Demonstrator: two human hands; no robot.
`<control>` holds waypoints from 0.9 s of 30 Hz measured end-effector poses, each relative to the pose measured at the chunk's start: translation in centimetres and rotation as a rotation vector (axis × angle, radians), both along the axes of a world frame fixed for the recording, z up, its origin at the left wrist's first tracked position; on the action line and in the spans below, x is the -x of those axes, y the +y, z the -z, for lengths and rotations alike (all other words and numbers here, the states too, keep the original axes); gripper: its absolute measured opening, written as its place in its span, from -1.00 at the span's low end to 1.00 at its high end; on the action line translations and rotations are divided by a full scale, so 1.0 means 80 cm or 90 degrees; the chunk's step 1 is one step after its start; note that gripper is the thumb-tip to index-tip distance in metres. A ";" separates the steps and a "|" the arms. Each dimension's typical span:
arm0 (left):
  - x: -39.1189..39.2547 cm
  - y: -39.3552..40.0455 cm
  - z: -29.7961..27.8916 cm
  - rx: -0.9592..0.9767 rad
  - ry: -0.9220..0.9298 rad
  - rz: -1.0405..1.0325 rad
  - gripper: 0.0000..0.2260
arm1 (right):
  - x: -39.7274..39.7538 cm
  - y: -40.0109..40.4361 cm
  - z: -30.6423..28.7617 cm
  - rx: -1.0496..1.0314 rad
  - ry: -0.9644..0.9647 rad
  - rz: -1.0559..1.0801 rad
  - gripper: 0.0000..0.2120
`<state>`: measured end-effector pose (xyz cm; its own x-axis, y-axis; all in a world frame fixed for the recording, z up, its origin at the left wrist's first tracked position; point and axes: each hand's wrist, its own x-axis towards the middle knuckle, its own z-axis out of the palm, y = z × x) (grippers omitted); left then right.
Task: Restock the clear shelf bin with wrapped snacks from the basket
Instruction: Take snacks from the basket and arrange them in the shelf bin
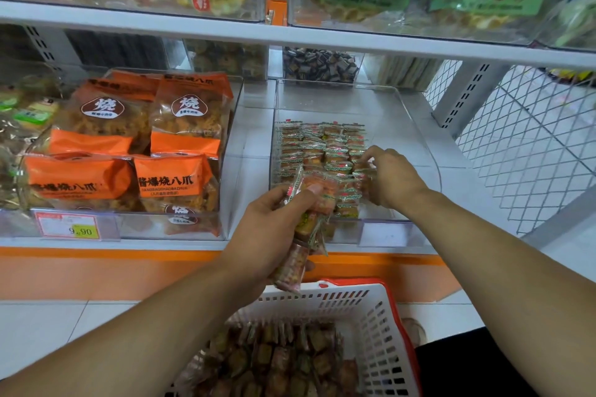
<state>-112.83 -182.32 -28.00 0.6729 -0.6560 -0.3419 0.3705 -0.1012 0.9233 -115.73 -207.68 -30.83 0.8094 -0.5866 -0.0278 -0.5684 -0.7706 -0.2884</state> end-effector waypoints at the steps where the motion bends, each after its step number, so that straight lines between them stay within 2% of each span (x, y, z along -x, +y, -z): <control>1: 0.000 0.000 0.000 0.001 0.000 0.002 -0.61 | 0.000 -0.001 0.001 0.007 0.006 0.004 -0.40; 3: 0.000 0.001 0.002 0.001 -0.002 0.003 -0.63 | 0.001 -0.001 0.003 0.008 0.010 0.012 -0.33; 6: -0.001 0.000 0.004 -0.007 -0.007 -0.003 -0.67 | 0.002 -0.001 0.004 0.017 0.025 0.012 -0.31; 18: -0.001 0.000 0.005 -0.007 -0.001 -0.002 -0.63 | -0.006 0.006 0.003 0.080 0.072 0.040 -0.45; 27: -0.002 0.003 0.004 0.013 0.009 0.006 -0.63 | -0.004 -0.002 0.007 -0.069 0.062 0.072 -0.44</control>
<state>-112.68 -182.05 -28.32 0.6619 -0.6695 -0.3371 0.3820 -0.0856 0.9202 -115.40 -207.80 -31.37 0.7292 -0.6624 -0.1716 -0.6786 -0.6678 -0.3058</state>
